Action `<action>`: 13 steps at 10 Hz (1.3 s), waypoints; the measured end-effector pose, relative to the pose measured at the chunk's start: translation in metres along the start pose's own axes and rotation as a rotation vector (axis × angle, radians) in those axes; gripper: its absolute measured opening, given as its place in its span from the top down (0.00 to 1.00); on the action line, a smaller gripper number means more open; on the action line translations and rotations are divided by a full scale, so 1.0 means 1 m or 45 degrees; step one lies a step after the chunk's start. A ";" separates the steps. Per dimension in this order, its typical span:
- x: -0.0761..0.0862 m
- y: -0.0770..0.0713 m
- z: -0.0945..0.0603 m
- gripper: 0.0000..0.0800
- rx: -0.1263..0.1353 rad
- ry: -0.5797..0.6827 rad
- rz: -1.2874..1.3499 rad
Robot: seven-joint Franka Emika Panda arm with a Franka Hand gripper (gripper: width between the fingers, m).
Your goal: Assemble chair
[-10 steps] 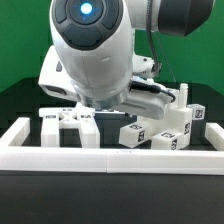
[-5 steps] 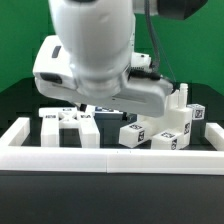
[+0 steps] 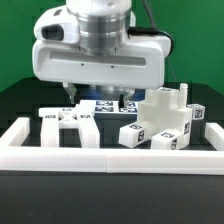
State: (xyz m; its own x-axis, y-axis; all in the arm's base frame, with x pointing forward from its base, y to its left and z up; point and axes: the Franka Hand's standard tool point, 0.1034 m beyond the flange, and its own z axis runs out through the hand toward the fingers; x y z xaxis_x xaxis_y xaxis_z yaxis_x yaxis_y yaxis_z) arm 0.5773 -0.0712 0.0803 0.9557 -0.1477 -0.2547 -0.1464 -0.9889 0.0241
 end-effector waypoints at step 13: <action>-0.006 0.026 0.006 0.19 -0.080 0.317 -0.457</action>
Offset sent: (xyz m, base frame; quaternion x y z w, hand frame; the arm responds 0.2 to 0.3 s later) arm 0.0000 0.0000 0.0000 0.0000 0.1938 0.0000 0.9810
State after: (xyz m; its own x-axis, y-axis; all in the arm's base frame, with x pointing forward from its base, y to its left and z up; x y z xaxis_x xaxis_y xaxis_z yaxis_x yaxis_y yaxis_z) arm 0.5661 -0.0960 0.0769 0.9767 0.2138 -0.0168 0.2143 -0.9761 0.0372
